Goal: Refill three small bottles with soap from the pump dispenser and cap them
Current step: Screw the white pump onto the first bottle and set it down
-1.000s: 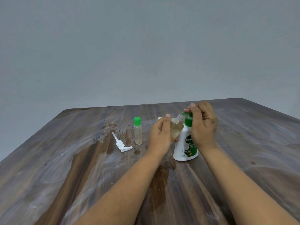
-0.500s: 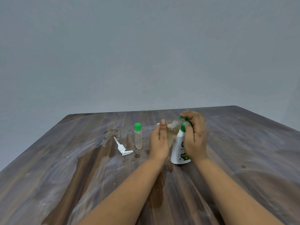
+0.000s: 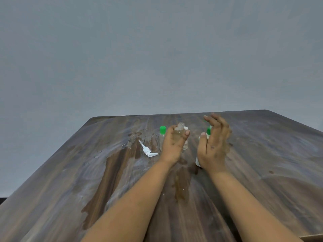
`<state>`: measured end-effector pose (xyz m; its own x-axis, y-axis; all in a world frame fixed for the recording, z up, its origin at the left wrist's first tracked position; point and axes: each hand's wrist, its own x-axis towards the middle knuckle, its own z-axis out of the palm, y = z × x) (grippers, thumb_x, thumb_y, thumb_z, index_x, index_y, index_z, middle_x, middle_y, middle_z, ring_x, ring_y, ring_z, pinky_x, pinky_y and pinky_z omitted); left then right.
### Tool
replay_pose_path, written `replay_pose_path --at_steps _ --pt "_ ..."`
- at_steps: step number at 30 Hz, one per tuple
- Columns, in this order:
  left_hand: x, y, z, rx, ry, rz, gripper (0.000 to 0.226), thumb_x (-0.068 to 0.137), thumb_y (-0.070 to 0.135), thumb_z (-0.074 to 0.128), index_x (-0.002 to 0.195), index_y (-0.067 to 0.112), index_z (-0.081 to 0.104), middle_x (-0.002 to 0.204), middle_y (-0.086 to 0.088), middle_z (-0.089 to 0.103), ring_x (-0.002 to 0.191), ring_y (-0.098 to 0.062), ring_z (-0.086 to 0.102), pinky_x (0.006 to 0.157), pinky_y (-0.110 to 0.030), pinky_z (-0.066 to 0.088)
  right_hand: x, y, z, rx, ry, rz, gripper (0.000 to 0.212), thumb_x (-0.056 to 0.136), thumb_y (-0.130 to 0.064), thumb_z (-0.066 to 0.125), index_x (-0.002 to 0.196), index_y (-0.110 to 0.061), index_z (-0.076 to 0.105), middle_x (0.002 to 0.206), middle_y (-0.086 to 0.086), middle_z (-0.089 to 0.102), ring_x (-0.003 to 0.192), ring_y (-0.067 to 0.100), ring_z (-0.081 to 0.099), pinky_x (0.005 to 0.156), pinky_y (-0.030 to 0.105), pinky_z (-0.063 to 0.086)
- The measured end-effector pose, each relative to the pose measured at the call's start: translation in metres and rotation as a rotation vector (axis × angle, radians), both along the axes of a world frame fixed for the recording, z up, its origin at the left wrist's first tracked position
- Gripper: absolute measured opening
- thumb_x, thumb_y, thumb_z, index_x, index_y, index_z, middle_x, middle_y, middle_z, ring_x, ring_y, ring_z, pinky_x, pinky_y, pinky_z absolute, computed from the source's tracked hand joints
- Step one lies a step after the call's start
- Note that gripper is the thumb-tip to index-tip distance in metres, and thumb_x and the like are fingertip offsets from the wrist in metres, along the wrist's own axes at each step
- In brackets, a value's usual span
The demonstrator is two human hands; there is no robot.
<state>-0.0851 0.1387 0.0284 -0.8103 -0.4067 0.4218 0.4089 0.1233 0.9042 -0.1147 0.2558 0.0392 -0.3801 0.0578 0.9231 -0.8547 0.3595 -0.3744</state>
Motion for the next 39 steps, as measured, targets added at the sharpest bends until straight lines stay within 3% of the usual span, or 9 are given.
replay_pose_path --at_steps 3,5,8,11,16,19,28,35,39 --pt "0.012 -0.031 -0.003 -0.066 -0.083 0.072 0.025 0.093 0.036 0.064 0.111 0.028 0.049 0.127 -0.011 0.058 0.117 -0.032 0.057 0.100 -0.045 0.048 0.012 -0.024 0.000 0.047 0.012 0.062 0.037 0.079 -0.005 0.046 0.114 -0.012 0.058 0.119 0.000 0.047 0.109 0.019 0.046 0.098 0.026 0.031" --pt "0.018 -0.056 -0.004 -0.132 -0.138 0.151 0.030 0.095 0.031 0.060 0.119 0.022 0.045 0.132 -0.018 0.052 0.123 -0.036 0.051 0.107 -0.054 0.040 0.017 -0.043 -0.001 0.130 -0.031 0.163 0.030 0.080 -0.009 0.043 0.105 -0.010 0.060 0.108 0.002 0.051 0.099 0.016 0.046 0.090 0.023 0.033" --pt "0.026 -0.092 -0.009 -0.255 -0.206 0.262 0.043 0.097 0.029 0.058 0.131 0.010 0.042 0.137 -0.014 0.046 0.129 -0.027 0.045 0.110 -0.046 0.035 0.017 -0.075 -0.006 0.354 -0.215 0.326 0.019 0.085 -0.005 0.048 0.096 -0.007 0.063 0.099 0.002 0.052 0.095 0.014 0.048 0.084 0.017 0.033" --pt "0.030 -0.119 -0.016 -0.276 -0.283 0.302 0.046 0.098 0.028 0.057 0.135 0.008 0.040 0.140 -0.013 0.042 0.131 -0.026 0.041 0.112 -0.044 0.032 0.007 -0.102 -0.016 0.669 -0.399 0.396 0.014 0.088 -0.006 0.060 0.102 -0.006 0.064 0.102 0.008 0.058 0.101 0.023 0.053 0.086 0.027 0.040" --pt "0.033 -0.138 -0.028 -0.109 -0.325 0.271 0.023 0.098 0.024 0.058 0.112 0.017 0.041 0.120 -0.017 0.058 0.111 -0.032 0.057 0.099 -0.043 0.047 0.002 -0.129 -0.033 0.912 -0.438 0.251 0.031 0.087 -0.029 0.067 0.111 -0.010 0.063 0.109 0.015 0.059 0.106 0.032 0.051 0.091 0.032 0.036" --pt "0.032 -0.145 -0.032 -0.113 -0.327 0.301 0.021 0.098 0.022 0.058 0.108 0.016 0.041 0.121 -0.018 0.058 0.112 -0.031 0.057 0.101 -0.047 0.046 0.001 -0.139 -0.038 0.951 -0.462 0.180 0.033 0.087 -0.033 0.067 0.111 -0.012 0.060 0.109 0.014 0.061 0.106 0.032 0.050 0.091 0.035 0.038" --pt "0.029 -0.161 -0.039 -0.149 -0.303 0.403 0.035 0.087 0.025 0.072 0.114 0.022 0.050 0.119 -0.006 0.059 0.107 -0.023 0.057 0.094 -0.036 0.047 0.002 -0.141 -0.035 0.708 -0.517 0.224 0.012 0.084 -0.013 0.061 0.093 -0.006 0.064 0.089 0.017 0.069 0.087 0.035 0.061 0.070 0.032 0.043" --pt "0.037 -0.168 -0.047 -0.207 -0.326 0.369 0.043 0.083 0.019 0.077 0.111 0.035 0.050 0.110 0.003 0.065 0.102 -0.021 0.062 0.089 -0.039 0.051 0.009 -0.127 0.009 0.279 -0.507 0.242 0.012 0.087 -0.016 0.062 0.095 -0.013 0.071 0.075 -0.003 0.064 0.061 0.000 0.050 0.055 0.004 0.035" --pt "0.038 -0.171 -0.047 -0.277 -0.367 0.370 0.053 0.083 0.019 0.076 0.128 0.029 0.048 0.120 0.001 0.063 0.107 -0.021 0.060 0.095 -0.042 0.049 0.014 -0.126 0.031 0.249 -0.483 0.264 0.012 0.089 -0.015 0.059 0.088 -0.013 0.071 0.064 -0.014 0.053 0.059 0.001 0.050 0.053 0.005 0.035"
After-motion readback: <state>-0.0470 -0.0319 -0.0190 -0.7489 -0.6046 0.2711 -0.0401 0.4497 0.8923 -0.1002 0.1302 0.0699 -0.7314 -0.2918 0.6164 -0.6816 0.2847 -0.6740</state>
